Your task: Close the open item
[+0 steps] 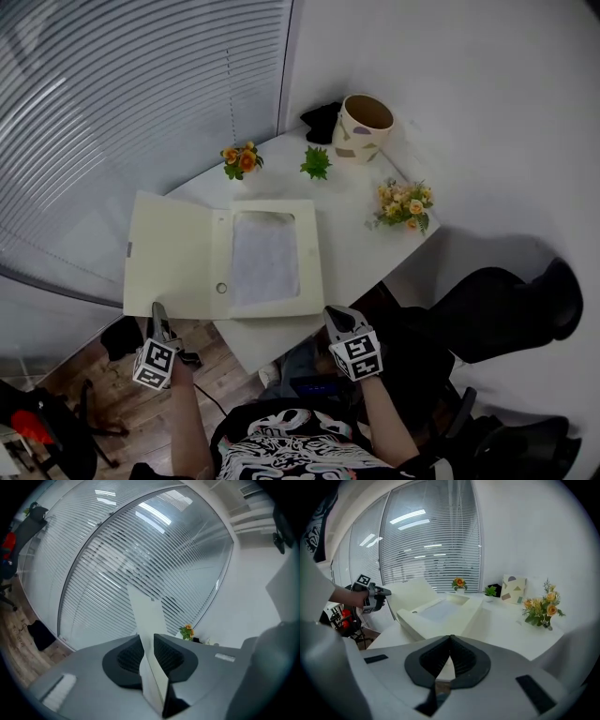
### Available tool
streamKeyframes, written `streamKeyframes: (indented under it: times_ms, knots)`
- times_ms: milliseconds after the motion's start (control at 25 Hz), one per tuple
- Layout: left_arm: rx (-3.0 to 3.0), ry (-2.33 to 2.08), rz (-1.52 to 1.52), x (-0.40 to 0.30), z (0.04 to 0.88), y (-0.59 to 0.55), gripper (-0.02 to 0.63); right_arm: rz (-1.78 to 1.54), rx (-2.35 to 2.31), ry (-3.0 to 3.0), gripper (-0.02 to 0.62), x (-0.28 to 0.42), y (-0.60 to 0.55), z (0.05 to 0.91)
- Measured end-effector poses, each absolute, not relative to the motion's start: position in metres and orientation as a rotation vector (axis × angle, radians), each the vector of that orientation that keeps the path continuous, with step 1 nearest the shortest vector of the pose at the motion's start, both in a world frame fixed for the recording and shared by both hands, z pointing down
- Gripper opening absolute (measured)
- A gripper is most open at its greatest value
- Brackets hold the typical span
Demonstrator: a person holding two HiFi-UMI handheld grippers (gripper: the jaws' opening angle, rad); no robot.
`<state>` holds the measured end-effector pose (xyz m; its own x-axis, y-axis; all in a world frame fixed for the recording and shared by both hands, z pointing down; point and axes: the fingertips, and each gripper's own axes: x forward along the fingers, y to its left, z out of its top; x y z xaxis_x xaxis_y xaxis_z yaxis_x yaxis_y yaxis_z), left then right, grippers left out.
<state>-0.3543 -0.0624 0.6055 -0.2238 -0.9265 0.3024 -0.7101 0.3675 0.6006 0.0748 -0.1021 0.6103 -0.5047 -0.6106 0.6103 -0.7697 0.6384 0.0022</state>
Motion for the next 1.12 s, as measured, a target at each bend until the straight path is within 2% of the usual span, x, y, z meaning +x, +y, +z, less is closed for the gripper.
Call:
streamKeyframes:
  times_ms: [360,1120]
  knots:
    - [1.384,-2.021,-0.509,-0.354,0.601,-0.067,0.031,0.374,1.021,-2.293,0.003,0.071,-0.101,0.623]
    - [1.426,-2.028,-0.492,-0.348,0.594,-0.071,0.012,0.354,0.968,-2.311,0.003,0.066,-0.099,0.624]
